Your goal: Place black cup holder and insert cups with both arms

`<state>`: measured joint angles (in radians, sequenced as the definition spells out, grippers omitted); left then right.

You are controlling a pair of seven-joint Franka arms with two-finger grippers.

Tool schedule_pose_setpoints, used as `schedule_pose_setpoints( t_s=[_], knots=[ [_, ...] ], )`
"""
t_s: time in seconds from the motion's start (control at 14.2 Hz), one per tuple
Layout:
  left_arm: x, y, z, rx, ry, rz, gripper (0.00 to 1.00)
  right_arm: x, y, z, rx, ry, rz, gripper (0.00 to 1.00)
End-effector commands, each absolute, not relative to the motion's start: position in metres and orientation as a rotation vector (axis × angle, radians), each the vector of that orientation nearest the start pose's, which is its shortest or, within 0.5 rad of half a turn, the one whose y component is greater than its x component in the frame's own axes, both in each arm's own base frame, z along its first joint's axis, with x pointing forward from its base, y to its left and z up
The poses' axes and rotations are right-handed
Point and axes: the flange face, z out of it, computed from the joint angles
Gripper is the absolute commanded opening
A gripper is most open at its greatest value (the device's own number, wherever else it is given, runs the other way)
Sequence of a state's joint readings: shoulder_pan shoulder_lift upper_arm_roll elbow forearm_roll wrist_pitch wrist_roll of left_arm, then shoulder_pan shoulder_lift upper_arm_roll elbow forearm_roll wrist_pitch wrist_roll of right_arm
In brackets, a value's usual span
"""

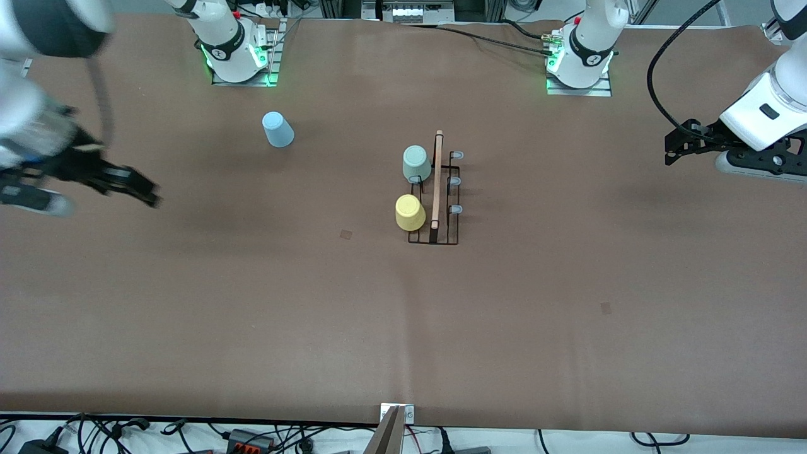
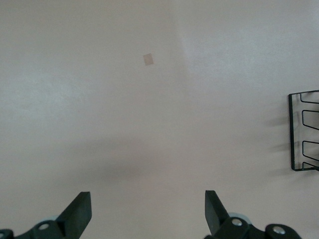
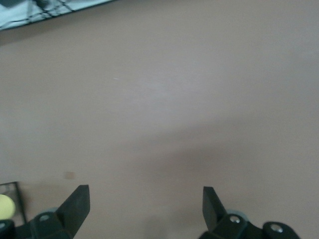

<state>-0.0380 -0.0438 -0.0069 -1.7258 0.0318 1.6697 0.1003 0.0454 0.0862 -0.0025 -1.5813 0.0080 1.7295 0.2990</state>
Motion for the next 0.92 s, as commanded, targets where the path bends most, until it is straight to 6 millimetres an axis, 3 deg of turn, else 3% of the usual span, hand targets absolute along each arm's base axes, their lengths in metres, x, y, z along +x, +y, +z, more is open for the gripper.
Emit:
schedule_pose_setpoints(
  t_s=[0.0, 0.14, 0.42, 0.85],
  knots=[
    [0.546, -0.022, 0.589, -3.123, 0.179, 0.027, 1.00, 0.578, -0.029, 0.586, -3.114, 0.309, -0.002, 1.00],
    [0.546, -0.022, 0.589, -3.123, 0.167, 0.027, 1.00, 0.567, -0.048, 0.598, -3.122, 0.270, 0.000, 1.00],
    [0.546, -0.022, 0.589, -3.123, 0.167, 0.027, 1.00, 0.557, -0.045, 0.599, -3.131, 0.248, 0.132, 1.00],
    [0.546, -0.022, 0.589, -3.123, 0.167, 0.027, 1.00, 0.564, -0.050, 0.599, -3.174, 0.033, 0.075, 1.00]
  ],
)
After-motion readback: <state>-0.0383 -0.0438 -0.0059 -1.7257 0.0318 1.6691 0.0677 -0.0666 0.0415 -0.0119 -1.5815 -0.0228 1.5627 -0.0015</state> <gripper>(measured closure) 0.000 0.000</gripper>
